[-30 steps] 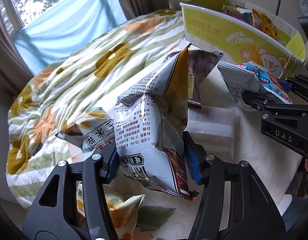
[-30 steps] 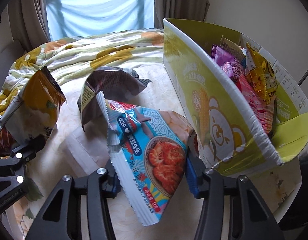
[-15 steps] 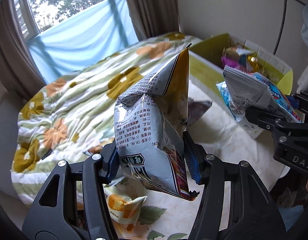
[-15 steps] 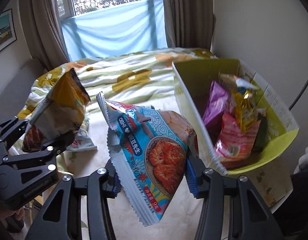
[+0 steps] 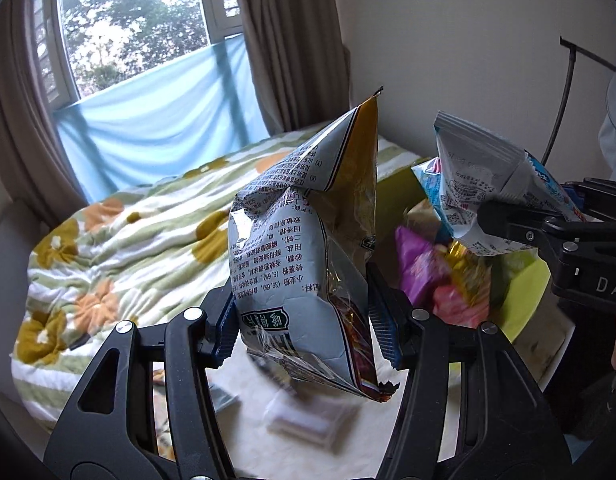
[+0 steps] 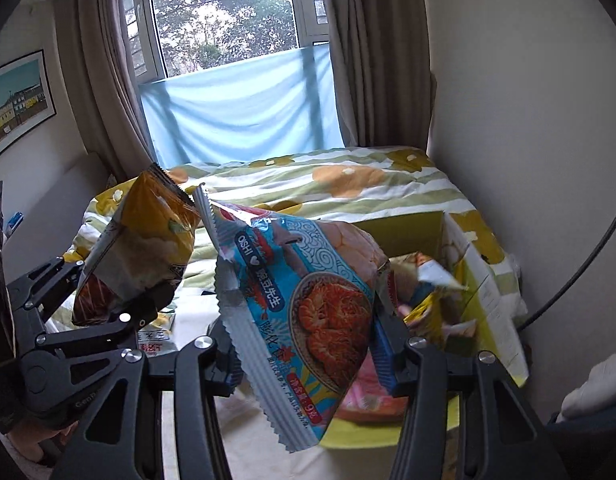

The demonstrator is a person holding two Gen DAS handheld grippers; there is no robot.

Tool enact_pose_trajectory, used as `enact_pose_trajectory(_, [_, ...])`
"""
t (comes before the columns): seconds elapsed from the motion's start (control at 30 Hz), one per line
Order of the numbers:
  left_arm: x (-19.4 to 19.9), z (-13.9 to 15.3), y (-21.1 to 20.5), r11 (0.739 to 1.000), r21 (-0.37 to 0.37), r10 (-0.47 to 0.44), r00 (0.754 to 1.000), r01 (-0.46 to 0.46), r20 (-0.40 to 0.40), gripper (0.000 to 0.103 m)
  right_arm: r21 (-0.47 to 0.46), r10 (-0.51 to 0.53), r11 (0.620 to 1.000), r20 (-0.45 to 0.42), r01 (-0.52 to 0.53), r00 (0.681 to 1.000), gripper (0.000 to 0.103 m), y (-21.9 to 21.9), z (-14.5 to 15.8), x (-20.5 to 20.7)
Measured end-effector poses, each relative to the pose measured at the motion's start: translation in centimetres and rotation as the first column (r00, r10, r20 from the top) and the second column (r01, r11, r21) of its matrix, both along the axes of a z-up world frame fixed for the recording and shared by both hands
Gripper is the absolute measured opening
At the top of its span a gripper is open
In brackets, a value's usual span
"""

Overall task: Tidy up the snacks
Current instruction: 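Lower both bags into the box and open both tools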

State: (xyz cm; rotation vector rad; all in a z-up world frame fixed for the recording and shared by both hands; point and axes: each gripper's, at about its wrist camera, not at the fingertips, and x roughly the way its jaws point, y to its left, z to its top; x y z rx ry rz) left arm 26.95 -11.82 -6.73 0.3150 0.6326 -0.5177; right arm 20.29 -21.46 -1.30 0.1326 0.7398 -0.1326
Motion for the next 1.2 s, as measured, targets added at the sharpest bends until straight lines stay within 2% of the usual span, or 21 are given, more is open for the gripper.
enact_pose_trajectory(0.27, [3.7,-1.5,-9.2,1.000,-0.007,0.030,0.997,-0.031,-0.067,0.053,0.010,0.045,0.999,-0.001,-0.045,0.999,0.047,-8.0,0.8,2.8])
enact_pose_trajectory(0.43, [7.4,-3.9,-13.4,0.995,-0.033,0.084,0.983,-0.090,-0.162,0.054,0.020,0.084,0.996,-0.034,-0.084,0.996,0.047,-11.7,-0.2,5.5])
enact_pose_trajectory(0.47, [8.1,-4.6,-14.1,0.994,-0.032,0.096,0.979,-0.104,-0.181,0.060,0.022,0.090,0.996,-0.042,-0.089,0.995,0.047,-12.1,-0.5,5.7])
enact_pose_trajectory(0.5, [8.6,-5.2,-14.7,0.993,-0.025,0.110,0.975,-0.117,-0.193,0.075,0.024,0.098,0.995,-0.051,-0.096,0.994,0.048,-12.6,-0.8,6.1])
enact_pose_trajectory(0.53, [8.8,-5.6,-14.7,0.991,-0.017,0.126,0.973,-0.132,-0.195,0.085,0.027,0.105,0.994,-0.059,-0.103,0.993,0.048,-13.2,-1.1,6.5])
enact_pose_trajectory(0.57, [8.9,-5.9,-15.0,0.988,-0.011,0.147,0.971,-0.152,-0.188,0.100,0.031,0.113,0.993,-0.065,-0.111,0.992,0.047,-13.5,-1.4,6.8])
enact_pose_trajectory(0.6, [8.7,-5.9,-14.8,0.986,-0.014,0.159,0.971,-0.164,-0.180,0.103,0.035,0.122,0.992,-0.070,-0.120,0.990,0.047,-13.7,-1.7,7.0])
enact_pose_trajectory(0.67, [8.3,-6.0,-14.8,0.985,-0.019,0.165,0.968,-0.172,-0.191,0.103,0.041,0.141,0.989,-0.076,-0.139,0.987,0.047,-14.1,-2.2,7.4])
enact_pose_trajectory(0.87, [6.8,-6.7,-12.8,0.973,0.033,0.230,0.951,-0.228,-0.205,0.103,0.064,0.194,0.980,-0.085,-0.189,0.977,0.047,-14.4,-2.8,8.5])
enact_pose_trajectory(1.13, [6.3,-6.9,-10.0,0.956,-0.003,0.283,0.928,-0.293,-0.242,0.103,-0.010,0.309,0.950,-0.106,-0.312,0.945,0.048,-13.1,-2.9,11.1])
enact_pose_trajectory(1.2, [6.1,-6.9,-9.7,0.952,-0.001,0.296,0.925,-0.305,-0.239,0.103,-0.022,0.327,0.943,-0.126,-0.332,0.937,0.053,-12.4,-3.5,11.7])
